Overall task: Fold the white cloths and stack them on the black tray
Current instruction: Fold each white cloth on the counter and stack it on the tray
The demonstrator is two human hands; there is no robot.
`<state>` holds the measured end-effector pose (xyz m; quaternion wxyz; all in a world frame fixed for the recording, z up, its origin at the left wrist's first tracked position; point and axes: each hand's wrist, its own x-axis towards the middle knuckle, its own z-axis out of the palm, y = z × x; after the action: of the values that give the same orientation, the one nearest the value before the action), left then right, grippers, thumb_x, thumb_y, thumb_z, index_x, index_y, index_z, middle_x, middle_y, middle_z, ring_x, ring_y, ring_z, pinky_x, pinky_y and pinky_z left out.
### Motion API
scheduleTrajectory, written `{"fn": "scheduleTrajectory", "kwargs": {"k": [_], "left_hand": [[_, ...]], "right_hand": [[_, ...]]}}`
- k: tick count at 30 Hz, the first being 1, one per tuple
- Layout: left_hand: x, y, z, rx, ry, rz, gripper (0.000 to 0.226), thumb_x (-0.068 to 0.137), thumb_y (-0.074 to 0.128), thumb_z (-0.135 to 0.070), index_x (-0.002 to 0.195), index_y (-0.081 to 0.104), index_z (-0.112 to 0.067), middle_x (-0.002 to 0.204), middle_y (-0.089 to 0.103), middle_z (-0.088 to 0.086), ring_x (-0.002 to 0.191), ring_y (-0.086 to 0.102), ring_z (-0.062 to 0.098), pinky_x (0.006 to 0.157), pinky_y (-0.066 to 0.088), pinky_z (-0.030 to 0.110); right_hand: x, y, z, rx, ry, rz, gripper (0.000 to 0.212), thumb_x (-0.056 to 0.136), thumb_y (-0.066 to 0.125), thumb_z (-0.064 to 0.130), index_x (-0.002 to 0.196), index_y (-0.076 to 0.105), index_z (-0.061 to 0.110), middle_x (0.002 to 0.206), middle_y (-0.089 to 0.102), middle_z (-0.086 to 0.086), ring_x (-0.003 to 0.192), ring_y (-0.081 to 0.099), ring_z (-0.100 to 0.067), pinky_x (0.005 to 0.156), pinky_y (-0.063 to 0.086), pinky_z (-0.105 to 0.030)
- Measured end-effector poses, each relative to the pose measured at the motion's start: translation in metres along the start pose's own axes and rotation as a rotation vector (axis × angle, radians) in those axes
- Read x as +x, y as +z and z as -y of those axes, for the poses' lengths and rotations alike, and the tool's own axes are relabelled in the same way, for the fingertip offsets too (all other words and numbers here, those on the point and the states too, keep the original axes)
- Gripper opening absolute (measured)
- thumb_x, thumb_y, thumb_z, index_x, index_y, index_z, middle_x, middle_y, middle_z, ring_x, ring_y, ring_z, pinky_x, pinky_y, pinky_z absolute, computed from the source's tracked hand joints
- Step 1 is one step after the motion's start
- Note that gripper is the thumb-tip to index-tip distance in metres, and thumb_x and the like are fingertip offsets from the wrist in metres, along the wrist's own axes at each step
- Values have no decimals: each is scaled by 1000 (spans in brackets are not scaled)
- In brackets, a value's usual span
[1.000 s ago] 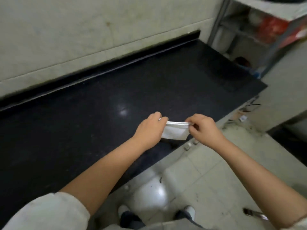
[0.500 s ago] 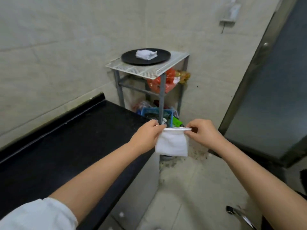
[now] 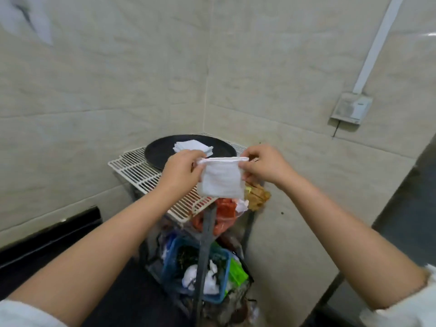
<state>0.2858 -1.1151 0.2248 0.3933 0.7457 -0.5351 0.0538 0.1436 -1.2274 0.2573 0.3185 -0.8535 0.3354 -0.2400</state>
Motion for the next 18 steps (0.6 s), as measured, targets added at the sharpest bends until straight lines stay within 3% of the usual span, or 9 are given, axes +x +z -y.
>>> {"fn": "scheduleTrajectory", "kwargs": {"k": [4, 7, 9, 12, 15, 18], "left_hand": [[73, 12, 15, 54, -156, 10, 26, 91, 55, -14, 115, 63, -8, 105, 68, 10, 73, 67, 25, 69, 38, 14], [127, 32, 30, 74, -238, 7, 24, 91, 54, -10, 113, 63, -6, 97, 70, 15, 81, 69, 27, 77, 45, 22], [160, 47, 40, 125, -264, -19, 24, 91, 53, -7, 112, 64, -5, 102, 70, 19, 95, 66, 30, 83, 48, 30], [213, 69, 57, 330, -314, -83, 29, 94, 48, -11, 121, 59, -8, 121, 61, 18, 112, 56, 33, 91, 45, 37], [252, 83, 73, 530, -351, -146, 29, 95, 45, -13, 121, 57, -8, 122, 56, 18, 113, 53, 35, 92, 45, 41], [266, 103, 89, 742, -392, -103, 25, 94, 43, -8, 115, 56, -5, 118, 55, 17, 101, 57, 37, 78, 45, 42]], "right_hand": [[92, -4, -9, 11, -26, 118, 32, 88, 48, -4, 64, 50, 16, 48, 55, -5, 28, 54, 0, 40, 49, -14], [163, -6, -23, -6, -60, 184, 27, 89, 47, -3, 67, 50, 12, 48, 55, -4, 31, 55, -2, 39, 48, -13], [204, -5, -31, -42, -113, 196, 17, 88, 48, -3, 76, 55, 7, 58, 57, -10, 43, 59, -9, 44, 51, -15], [275, 1, -48, -248, -330, 115, 15, 83, 50, 3, 84, 64, -1, 80, 69, -23, 71, 65, -32, 69, 54, -40], [334, 14, -60, -378, -537, 50, 21, 85, 50, 11, 92, 67, 0, 97, 66, -23, 94, 59, -37, 78, 46, -38], [374, 29, -78, -396, -645, 72, 21, 88, 47, 10, 96, 64, -1, 104, 62, -21, 100, 55, -34, 78, 38, -36]]}}
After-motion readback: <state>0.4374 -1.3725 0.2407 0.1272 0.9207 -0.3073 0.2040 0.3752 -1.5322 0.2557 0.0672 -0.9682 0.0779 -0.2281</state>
